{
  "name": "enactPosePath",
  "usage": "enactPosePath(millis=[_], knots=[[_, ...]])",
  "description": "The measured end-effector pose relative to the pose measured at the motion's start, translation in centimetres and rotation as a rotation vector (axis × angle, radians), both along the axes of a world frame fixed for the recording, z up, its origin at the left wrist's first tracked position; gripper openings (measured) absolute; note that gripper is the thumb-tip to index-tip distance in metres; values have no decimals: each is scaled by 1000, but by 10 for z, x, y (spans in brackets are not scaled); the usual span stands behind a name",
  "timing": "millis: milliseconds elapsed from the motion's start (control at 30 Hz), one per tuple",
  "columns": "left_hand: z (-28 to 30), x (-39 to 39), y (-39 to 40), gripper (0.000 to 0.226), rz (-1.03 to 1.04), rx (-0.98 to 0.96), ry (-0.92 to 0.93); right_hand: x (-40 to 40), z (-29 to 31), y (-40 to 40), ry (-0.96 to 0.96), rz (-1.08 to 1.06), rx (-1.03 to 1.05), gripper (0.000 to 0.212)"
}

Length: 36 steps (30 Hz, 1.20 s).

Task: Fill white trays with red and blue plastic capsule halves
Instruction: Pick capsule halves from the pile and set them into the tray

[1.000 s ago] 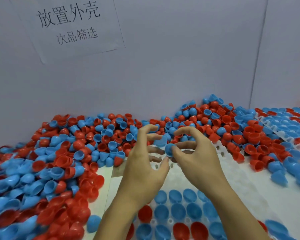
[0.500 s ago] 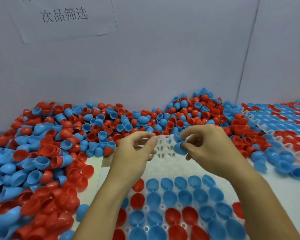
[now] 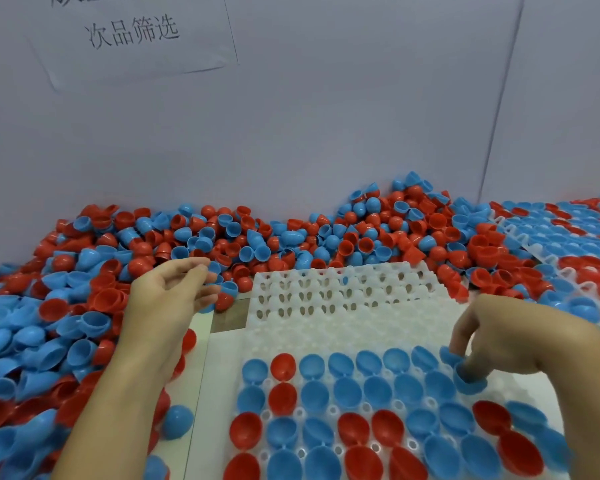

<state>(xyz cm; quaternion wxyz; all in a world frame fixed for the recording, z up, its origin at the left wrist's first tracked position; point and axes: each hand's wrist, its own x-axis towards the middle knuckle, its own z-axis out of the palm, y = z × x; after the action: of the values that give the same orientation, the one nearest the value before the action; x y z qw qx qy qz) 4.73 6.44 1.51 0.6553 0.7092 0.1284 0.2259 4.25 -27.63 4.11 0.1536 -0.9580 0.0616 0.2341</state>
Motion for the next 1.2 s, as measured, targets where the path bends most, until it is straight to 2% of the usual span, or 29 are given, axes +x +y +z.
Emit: enactPosePath(millis=[100, 200, 267, 333, 400, 500, 633, 767, 933, 1067, 1200], knots=[[-2, 1, -1, 16, 14, 74, 10, 1, -2, 6, 16, 13, -14, 19], [-3, 0, -2, 17, 14, 47, 20, 0, -1, 1, 21, 26, 12, 16], [-1, 1, -1, 17, 27, 39, 24, 0, 0, -5, -25, 24, 44, 13], [1, 3, 1, 19, 52, 96, 21, 3, 0, -9, -129, 47, 59, 20], [4, 11, 3, 20, 71, 229, 26, 7, -2, -8, -282, 62, 81, 23], [5, 36, 3, 14, 68, 565, 75, 10, -7, 1, -527, 46, 183, 18], [-9, 87, -11, 10, 8, 839, 188, 11, -10, 20, -631, 59, 280, 14], [-28, 131, -23, 35, 59, 872, 346, 10, -12, 30, -688, 52, 326, 15], [-35, 155, -37, 27, 159, 964, 451, 14, -16, 32, -723, 49, 369, 16], [-25, 150, -42, 17, 197, 886, 421, 15, -17, 34, -780, 44, 439, 16], [-3, 108, -58, 10, 94, 947, 267, 12, -13, 45, -886, 76, 552, 13]])
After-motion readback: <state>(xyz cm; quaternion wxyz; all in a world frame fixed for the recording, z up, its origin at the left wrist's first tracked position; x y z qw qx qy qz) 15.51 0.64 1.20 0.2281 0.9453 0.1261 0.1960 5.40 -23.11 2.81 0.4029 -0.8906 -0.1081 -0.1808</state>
